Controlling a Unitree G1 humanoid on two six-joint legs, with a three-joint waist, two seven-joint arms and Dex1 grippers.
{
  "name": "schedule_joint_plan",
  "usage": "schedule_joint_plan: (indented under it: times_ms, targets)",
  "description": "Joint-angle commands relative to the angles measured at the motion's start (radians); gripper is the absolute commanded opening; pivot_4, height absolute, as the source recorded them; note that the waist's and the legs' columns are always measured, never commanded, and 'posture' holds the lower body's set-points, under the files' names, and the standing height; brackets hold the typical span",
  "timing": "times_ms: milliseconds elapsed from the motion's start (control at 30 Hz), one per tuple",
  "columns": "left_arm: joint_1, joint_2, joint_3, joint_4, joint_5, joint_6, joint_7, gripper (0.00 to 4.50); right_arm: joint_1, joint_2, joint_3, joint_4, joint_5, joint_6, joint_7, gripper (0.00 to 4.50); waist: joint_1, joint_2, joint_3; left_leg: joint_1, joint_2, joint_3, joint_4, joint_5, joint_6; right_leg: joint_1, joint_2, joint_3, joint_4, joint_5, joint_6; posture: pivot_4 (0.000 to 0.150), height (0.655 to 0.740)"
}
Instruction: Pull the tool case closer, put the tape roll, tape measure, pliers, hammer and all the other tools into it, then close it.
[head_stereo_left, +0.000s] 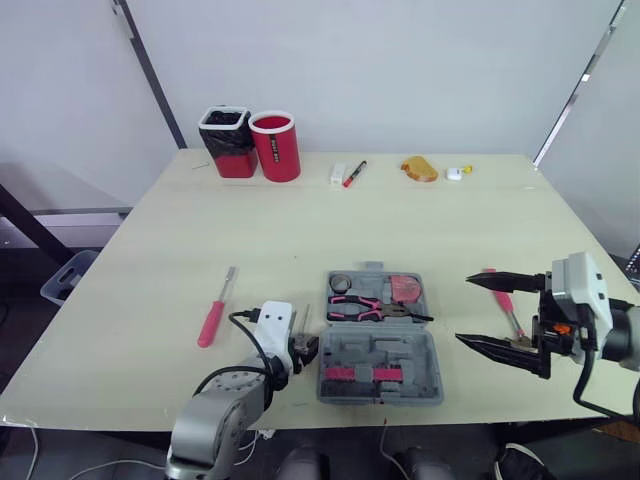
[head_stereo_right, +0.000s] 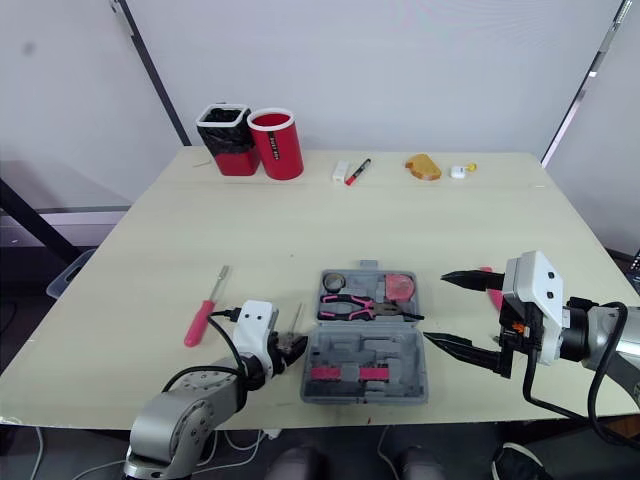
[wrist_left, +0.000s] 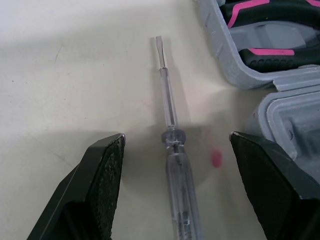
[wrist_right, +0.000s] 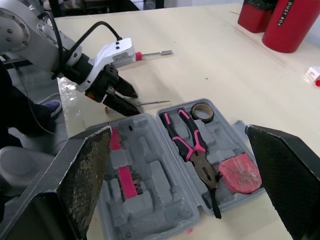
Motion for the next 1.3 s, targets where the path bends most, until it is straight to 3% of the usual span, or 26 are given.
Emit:
schedule_joint_plan:
  times_ms: [33, 233, 500, 600, 767, 867, 1067, 1133, 1300]
  targets:
    - [0.006, -0.025, -0.003, 0.009, -0.001, 0.045, 0.011, 2.91, -0.011, -0.014, -0.047, -0.018, 0.021, 0.002, 0.009, 4.50, 0.000, 0.000, 0.000, 0.000, 0.000, 0.000, 0.000, 0.000, 0.000, 0.000, 0.000, 0.000, 0.000, 0.000, 0.000, 0.150, 0.7400]
    - [0.011, -0.046, 0.018, 0.016, 0.008, 0.086, 0.030, 0.04, -0.003, -0.006, -0.046, -0.019, 0.020, 0.003, 0.018, 4.50, 0.000, 0.001, -0.001, 0.001, 0.000, -0.001, 0.000, 0.000, 0.000, 0.002, 0.000, -0.001, -0.002, 0.000, 0.000, 0.150, 0.7400]
    - [0.021, -0.012, 0.040, 0.000, -0.009, 0.039, -0.024, 0.05, -0.005, 0.013, -0.028, -0.019, 0.015, -0.006, 0.010, 4.50, -0.001, 0.002, -0.001, 0.001, 0.000, -0.002, 0.000, 0.000, 0.000, 0.002, 0.000, -0.001, -0.002, 0.000, 0.000, 0.150, 0.7400]
    - [0.017, 0.056, 0.086, -0.034, -0.075, -0.006, -0.143, 0.05, -0.004, 0.028, -0.020, -0.016, 0.008, -0.015, 0.011, 4.50, -0.002, 0.001, 0.000, 0.001, 0.000, -0.002, -0.001, 0.000, 0.000, 0.002, 0.000, -0.002, -0.002, 0.000, 0.000, 0.150, 0.7400]
    - [-0.048, 0.279, 0.153, -0.076, -0.272, -0.041, -0.485, 0.05, 0.007, 0.050, -0.014, -0.014, 0.000, -0.038, 0.030, 4.50, 0.000, 0.001, 0.001, -0.002, 0.001, -0.004, -0.001, 0.000, 0.000, 0.000, 0.000, -0.004, -0.003, 0.000, 0.000, 0.150, 0.7400]
    - [-0.082, 0.378, 0.138, -0.059, -0.335, -0.070, -0.621, 0.05, 0.005, 0.055, -0.007, -0.009, -0.008, -0.045, 0.035, 4.50, 0.001, 0.002, 0.001, -0.003, 0.001, -0.004, -0.001, 0.000, 0.000, -0.001, -0.001, -0.005, -0.004, 0.000, 0.000, 0.150, 0.7400]
    - [-0.358, 0.636, -0.126, 0.059, -0.289, -0.204, -1.043, 0.05, 0.079, 0.033, -0.080, -0.002, -0.006, -0.069, 0.109, 4.50, 0.002, 0.002, 0.002, -0.010, 0.000, -0.004, 0.000, 0.000, 0.000, -0.004, -0.001, -0.008, -0.005, 0.000, 0.000, 0.150, 0.7400]
    - [-0.466, 0.652, -0.230, 0.120, -0.233, -0.252, -1.120, 0.05, 0.143, 0.022, -0.155, 0.003, -0.016, -0.079, 0.152, 4.50, 0.002, 0.003, 0.002, -0.011, -0.001, -0.003, -0.001, 0.000, 0.000, -0.005, 0.000, -0.007, -0.006, 0.000, 0.000, 0.150, 0.7400]
    - [-0.646, 0.596, -0.415, 0.264, -0.082, -0.301, -1.146, 0.05, 0.296, 0.029, -0.350, -0.001, -0.016, -0.075, 0.222, 4.50, 0.007, 0.003, 0.002, -0.013, -0.001, -0.003, 0.000, 0.000, 0.000, -0.005, 0.001, -0.008, -0.007, -0.001, 0.001, 0.150, 0.7400]
